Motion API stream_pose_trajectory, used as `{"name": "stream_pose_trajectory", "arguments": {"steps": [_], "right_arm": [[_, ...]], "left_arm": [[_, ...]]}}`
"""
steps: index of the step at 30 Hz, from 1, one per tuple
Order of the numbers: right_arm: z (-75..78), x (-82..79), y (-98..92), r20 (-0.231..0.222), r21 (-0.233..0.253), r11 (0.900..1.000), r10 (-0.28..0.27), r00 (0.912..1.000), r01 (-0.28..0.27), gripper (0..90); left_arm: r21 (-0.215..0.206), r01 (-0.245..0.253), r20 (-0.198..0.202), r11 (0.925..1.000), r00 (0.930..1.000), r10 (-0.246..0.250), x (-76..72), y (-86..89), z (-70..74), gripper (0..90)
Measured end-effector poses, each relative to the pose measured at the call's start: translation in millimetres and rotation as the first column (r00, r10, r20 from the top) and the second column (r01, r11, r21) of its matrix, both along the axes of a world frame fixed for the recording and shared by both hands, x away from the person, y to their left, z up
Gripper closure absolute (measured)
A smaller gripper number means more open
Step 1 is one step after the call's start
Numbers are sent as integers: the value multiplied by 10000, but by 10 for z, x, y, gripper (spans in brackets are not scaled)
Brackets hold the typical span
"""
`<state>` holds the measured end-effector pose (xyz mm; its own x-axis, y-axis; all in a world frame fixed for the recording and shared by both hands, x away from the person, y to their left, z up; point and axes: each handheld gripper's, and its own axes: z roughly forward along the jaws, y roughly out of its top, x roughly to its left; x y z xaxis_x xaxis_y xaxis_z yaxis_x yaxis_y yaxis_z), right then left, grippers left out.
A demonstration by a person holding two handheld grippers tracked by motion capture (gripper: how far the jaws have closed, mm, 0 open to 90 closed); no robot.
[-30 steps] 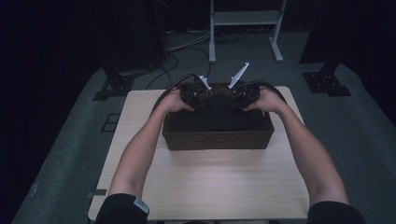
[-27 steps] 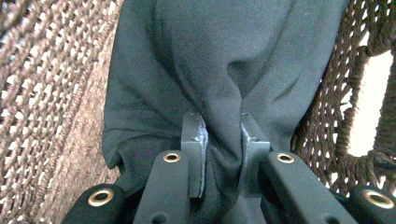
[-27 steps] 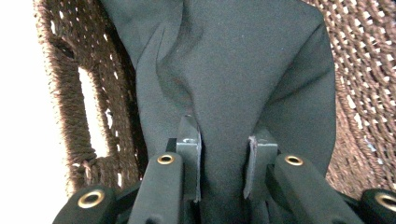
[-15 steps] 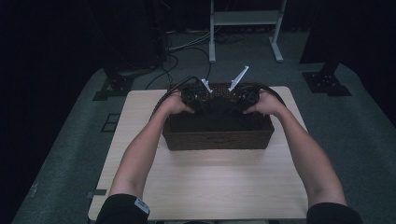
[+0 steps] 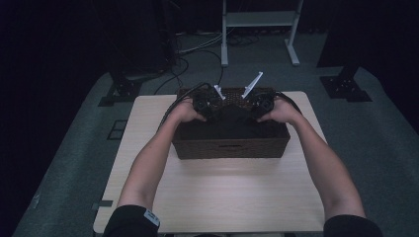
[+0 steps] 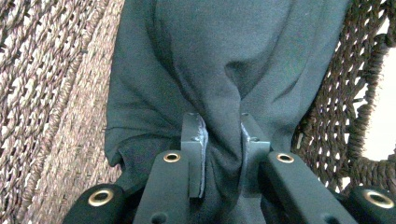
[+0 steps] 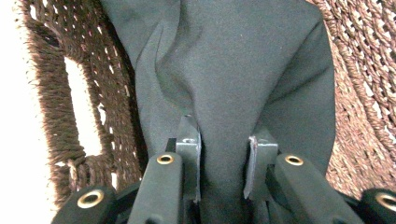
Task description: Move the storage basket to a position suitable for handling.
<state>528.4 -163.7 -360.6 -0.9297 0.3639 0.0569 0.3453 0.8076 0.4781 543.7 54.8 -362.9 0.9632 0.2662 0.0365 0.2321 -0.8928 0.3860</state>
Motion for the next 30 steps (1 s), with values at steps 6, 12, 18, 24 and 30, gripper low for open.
{"name": "stream_pose_trajectory", "arguments": {"steps": [6,12,18,24,30], "right_arm": [[-43,0,10,-92,-109,9999,-67,9999,66,711],[-73,-4,13,-119,-147,9999,-78,9999,77,707],[-80,4,23,-103,-146,9999,-67,9999,66,700],[-112,22,23,-254,-192,9997,-121,9996,116,695],[-124,47,-8,-171,-141,9988,-475,9987,473,652]], "left_arm": [[104,-12,-30,9999,10000,12,-8,-26,-55,759],[54,-32,-54,10000,10000,33,-12,-7,-84,759],[52,-105,-16,9999,9999,105,-9,6,-79,750],[98,-239,-5,9997,9997,240,8,0,-105,762],[73,-675,23,9977,9977,675,40,18,-117,680]]}}
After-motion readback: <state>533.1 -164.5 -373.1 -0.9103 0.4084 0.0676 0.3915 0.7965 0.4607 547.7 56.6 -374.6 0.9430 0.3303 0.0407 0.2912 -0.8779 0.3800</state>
